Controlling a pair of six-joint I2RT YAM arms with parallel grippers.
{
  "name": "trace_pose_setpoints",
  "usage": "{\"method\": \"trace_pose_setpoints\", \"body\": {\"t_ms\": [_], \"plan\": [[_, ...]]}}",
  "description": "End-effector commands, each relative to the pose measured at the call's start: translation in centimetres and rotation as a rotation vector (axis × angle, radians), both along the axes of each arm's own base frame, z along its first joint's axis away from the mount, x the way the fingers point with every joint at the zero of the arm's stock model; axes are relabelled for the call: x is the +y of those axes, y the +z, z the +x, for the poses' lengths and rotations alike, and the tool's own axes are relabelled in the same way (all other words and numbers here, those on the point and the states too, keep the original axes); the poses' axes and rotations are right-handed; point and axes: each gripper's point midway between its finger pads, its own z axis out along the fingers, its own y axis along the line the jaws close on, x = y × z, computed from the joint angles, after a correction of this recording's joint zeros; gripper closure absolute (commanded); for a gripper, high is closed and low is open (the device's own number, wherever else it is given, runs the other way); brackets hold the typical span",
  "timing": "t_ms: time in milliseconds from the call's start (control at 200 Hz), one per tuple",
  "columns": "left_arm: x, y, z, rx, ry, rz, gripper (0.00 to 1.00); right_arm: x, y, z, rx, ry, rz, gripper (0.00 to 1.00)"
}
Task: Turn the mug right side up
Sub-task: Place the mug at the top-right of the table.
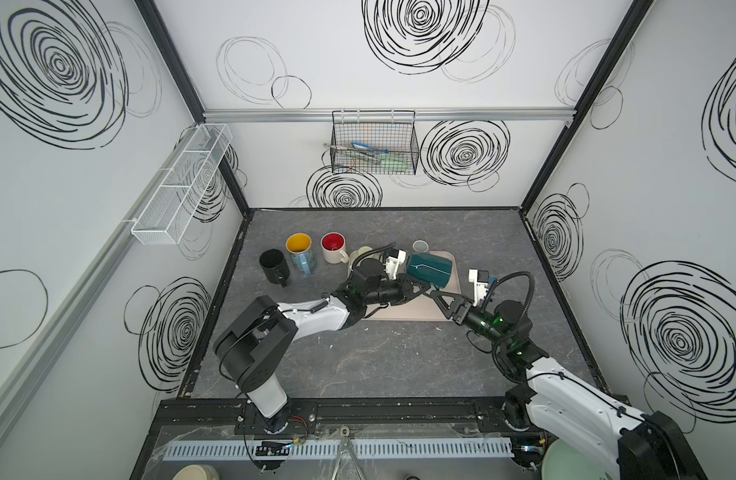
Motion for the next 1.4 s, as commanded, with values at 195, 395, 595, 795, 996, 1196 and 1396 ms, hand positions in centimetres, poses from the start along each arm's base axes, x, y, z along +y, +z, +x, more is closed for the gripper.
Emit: {"method": "trace_pose_setpoints", "body": {"t_ms": [195, 395, 595, 795, 996, 1196, 1396], "plan": [[-0.6, 4.7, -0.1, -0.134, 0.005, -0.165, 1.0, 0.7, 4.1, 0.2, -0.109, 0.037, 0.057, 0.56], [-0.9, 4.7, -0.4, -0.124, -0.005, -0.183, 1.0, 0.8, 4.8, 0.3, -0.131, 0.038, 0.064, 0.59], [-1.6, 5.3, -1.1, -0.132, -0.032, -0.228, 1.0, 0.8, 5.5, 0.4, -0.143, 0.045, 0.091, 0.63], [-2.5, 5.9, -2.3, -0.104, -0.079, -0.323, 1.0, 1.2, 6.1, 0.3, -0.145, 0.088, 0.135, 0.64], [-2.2, 5.8, -2.2, -0.095, -0.073, -0.343, 1.0, 0.4, 6.2, 0.8, -0.155, 0.04, 0.117, 0.8], [-2.2, 5.4, -2.1, -0.108, -0.064, -0.306, 1.0, -0.1, 6.0, 1.3, -0.151, 0.011, 0.096, 0.81], [-1.9, 5.1, -2.0, -0.111, -0.049, -0.289, 1.0, -0.5, 5.8, 1.8, -0.143, -0.004, 0.088, 0.73]]}}
